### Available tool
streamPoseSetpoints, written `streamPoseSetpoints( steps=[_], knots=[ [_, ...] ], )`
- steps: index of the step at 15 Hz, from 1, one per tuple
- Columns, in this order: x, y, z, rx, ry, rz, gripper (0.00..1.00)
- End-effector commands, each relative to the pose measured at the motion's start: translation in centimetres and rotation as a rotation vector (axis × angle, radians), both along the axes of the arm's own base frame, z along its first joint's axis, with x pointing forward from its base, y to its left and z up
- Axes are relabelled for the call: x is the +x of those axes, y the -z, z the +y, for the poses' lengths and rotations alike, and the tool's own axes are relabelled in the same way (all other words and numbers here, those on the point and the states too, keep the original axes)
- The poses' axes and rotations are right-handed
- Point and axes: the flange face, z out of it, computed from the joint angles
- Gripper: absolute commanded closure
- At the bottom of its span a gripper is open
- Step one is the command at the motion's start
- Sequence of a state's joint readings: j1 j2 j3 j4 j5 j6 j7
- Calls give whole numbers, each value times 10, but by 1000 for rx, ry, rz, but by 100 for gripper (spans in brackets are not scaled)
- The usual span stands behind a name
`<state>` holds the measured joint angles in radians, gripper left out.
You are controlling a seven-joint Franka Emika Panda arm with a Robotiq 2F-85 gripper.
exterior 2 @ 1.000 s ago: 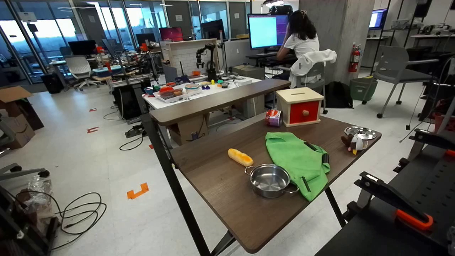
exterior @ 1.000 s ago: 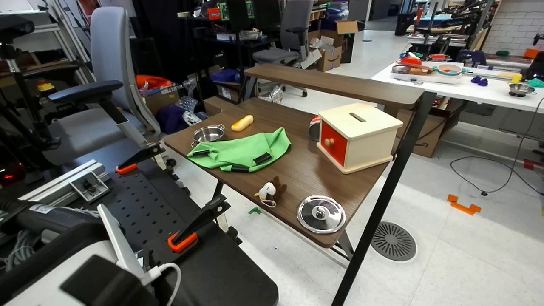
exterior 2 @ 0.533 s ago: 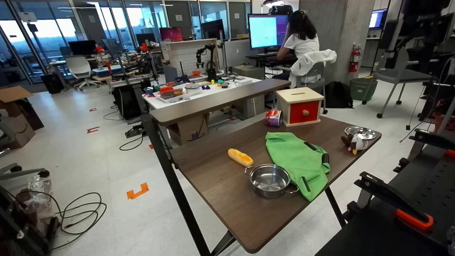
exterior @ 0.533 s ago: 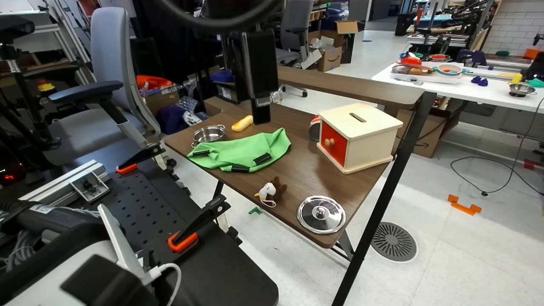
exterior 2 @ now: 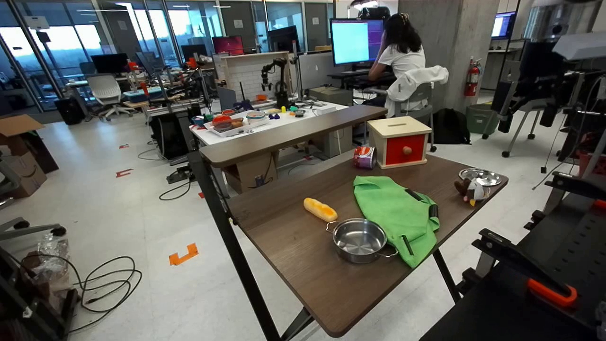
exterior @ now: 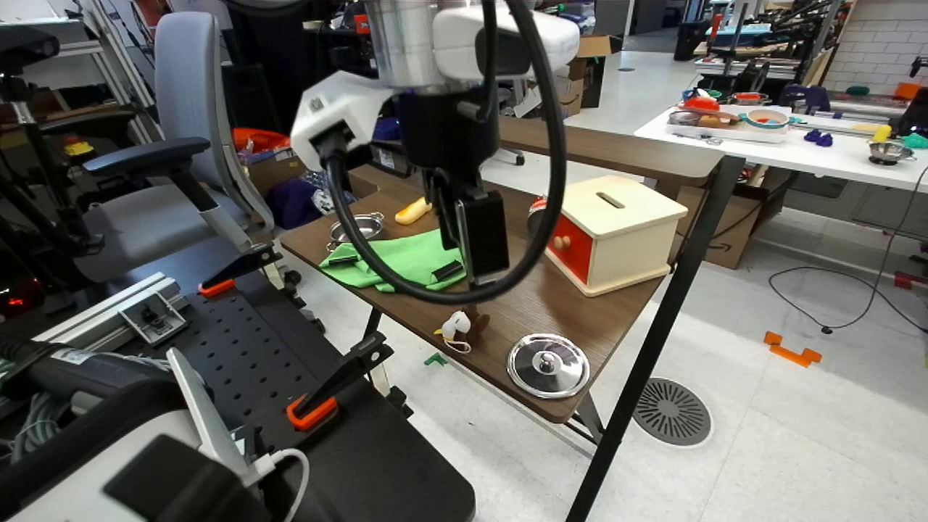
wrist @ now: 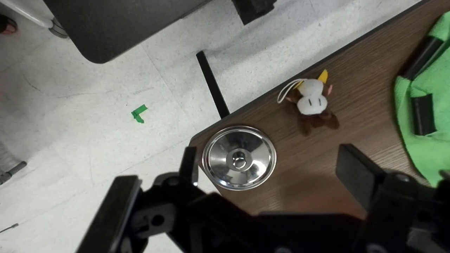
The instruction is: Pick the lid and put it on the pot
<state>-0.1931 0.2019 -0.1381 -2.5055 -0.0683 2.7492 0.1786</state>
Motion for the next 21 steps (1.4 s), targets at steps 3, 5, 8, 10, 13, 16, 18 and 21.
streamPoseSetpoints(
  steps=[3, 5, 8, 10, 13, 16, 18, 21],
  knots=[
    [30, 41, -26, -45, 69, -29, 0],
    [38, 55, -32, -57, 86, -17, 0],
    [49, 77, -35, -64, 97, 5, 0],
    [56, 85, -34, -57, 100, 16, 0],
    [46, 84, -32, -57, 78, 34, 0],
    [46, 83, -33, -58, 80, 33, 0],
    [46, 83, -33, -59, 80, 33, 0],
    [46, 83, -33, -59, 81, 34, 0]
  ],
)
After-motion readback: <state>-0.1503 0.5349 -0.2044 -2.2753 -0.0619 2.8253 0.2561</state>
